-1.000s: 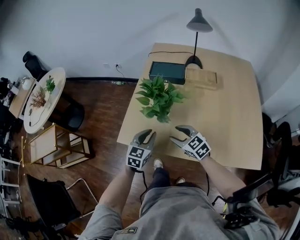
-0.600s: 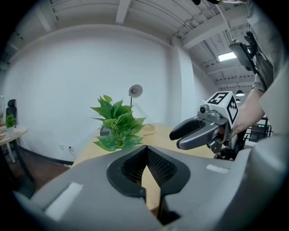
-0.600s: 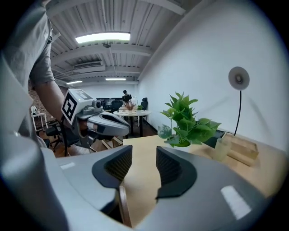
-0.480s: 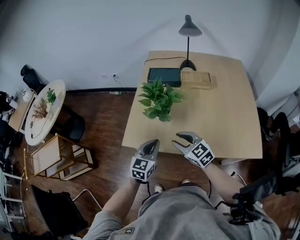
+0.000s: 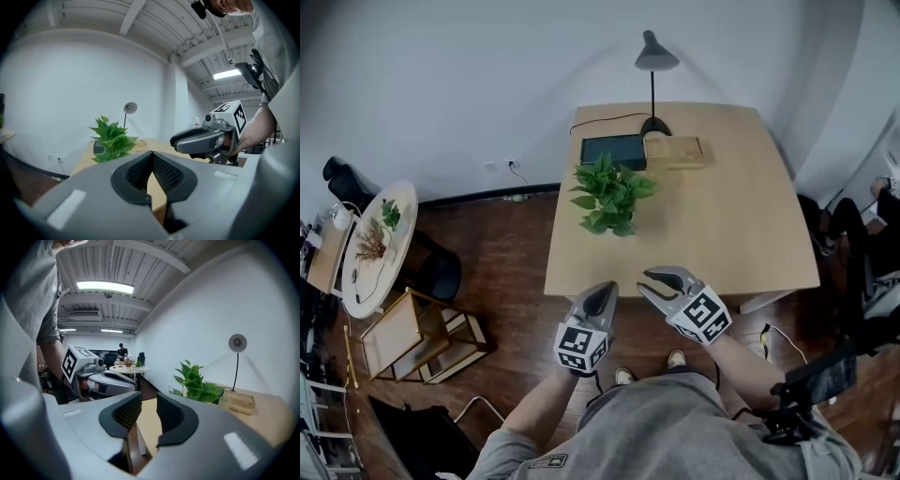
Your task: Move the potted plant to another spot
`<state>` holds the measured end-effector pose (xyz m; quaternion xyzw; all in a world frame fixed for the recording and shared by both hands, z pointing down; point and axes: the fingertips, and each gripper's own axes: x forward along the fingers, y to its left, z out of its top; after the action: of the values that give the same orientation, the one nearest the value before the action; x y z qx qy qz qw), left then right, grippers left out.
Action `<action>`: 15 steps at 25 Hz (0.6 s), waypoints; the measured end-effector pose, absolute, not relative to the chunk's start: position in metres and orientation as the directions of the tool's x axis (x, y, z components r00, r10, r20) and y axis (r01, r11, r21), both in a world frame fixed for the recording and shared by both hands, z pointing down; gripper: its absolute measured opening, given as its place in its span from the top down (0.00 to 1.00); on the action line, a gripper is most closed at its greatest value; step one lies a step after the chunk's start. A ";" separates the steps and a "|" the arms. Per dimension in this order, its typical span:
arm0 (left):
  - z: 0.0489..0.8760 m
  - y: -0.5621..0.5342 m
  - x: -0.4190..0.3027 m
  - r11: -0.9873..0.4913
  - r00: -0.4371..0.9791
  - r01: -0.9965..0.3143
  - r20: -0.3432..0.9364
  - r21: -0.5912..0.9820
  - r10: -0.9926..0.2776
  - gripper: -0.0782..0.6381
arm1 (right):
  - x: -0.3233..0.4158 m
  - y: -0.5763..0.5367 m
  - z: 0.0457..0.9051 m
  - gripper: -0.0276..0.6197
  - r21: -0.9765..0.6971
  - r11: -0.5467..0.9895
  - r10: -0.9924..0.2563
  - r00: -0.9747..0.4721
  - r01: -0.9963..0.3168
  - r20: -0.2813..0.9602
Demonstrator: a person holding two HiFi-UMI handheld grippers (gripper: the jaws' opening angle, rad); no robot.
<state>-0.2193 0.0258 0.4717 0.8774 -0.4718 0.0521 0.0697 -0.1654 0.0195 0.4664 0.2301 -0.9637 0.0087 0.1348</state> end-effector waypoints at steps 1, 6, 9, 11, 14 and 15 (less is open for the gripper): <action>0.468 0.029 -0.219 -0.545 0.551 -0.835 0.147 0.079 -0.822 0.89 | -0.164 0.023 0.462 0.79 0.044 0.892 -0.446 -0.858 -0.450 0.254; 0.440 0.042 -0.209 -0.560 0.567 -0.823 0.070 0.096 -0.821 0.89 | -0.152 0.032 0.431 0.95 0.024 0.875 -0.481 -0.862 -0.484 0.162; 0.418 0.046 -0.202 -0.565 0.571 -0.817 0.023 0.114 -0.821 0.89 | -0.148 0.036 0.415 0.95 0.013 0.870 -0.491 -0.863 -0.493 0.120; 0.406 0.047 -0.199 -0.565 0.570 -0.815 0.001 0.126 -0.822 0.89 | -0.147 0.039 0.408 0.95 0.014 0.872 -0.488 -0.866 -0.490 0.104; 0.394 0.047 -0.194 -0.571 0.572 -0.812 -0.025 0.122 -0.820 0.89 | -0.148 0.042 0.401 0.95 0.005 0.879 -0.475 -0.875 -0.477 0.090; 0.392 0.047 -0.192 -0.573 0.574 -0.811 -0.031 0.120 -0.818 0.89 | -0.148 0.043 0.399 0.95 0.006 0.882 -0.471 -0.878 -0.472 0.088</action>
<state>-0.1920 0.0473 0.3925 0.8860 -0.4596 -0.0414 0.0461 -0.1478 0.0431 0.3990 0.2431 -0.9690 0.0079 0.0436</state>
